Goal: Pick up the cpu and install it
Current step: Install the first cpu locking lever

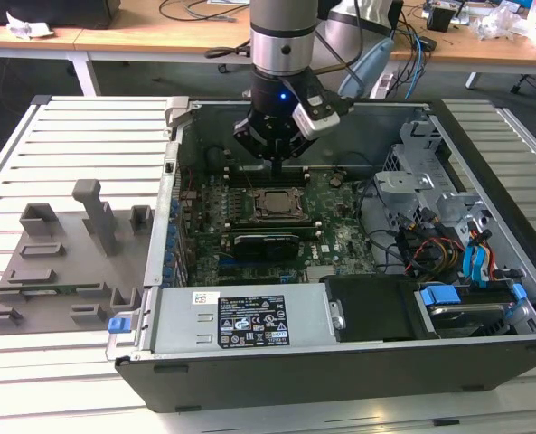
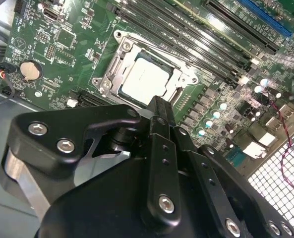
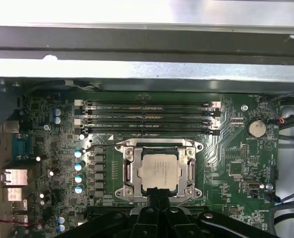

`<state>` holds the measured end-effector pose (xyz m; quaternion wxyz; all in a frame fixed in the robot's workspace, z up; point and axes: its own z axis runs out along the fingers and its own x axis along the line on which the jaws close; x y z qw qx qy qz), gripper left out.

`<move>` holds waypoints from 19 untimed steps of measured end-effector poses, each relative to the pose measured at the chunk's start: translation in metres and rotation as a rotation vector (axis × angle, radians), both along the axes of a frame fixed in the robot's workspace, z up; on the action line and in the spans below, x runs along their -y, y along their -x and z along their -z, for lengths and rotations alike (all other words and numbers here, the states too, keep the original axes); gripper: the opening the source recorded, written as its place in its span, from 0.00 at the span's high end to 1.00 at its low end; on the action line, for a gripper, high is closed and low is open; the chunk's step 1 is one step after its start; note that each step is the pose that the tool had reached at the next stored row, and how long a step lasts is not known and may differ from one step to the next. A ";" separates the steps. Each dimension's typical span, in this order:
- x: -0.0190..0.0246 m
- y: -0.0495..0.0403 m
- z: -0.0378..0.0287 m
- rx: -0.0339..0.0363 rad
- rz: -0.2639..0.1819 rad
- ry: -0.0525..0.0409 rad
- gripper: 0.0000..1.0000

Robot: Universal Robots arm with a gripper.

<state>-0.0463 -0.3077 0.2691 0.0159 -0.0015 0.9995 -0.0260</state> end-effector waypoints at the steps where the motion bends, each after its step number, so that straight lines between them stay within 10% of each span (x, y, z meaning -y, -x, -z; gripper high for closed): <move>1: -0.0001 0.0003 0.0000 0.0000 0.000 0.0000 0.89; 19: -0.0010 0.0114 0.0000 0.0000 0.000 0.0000 0.89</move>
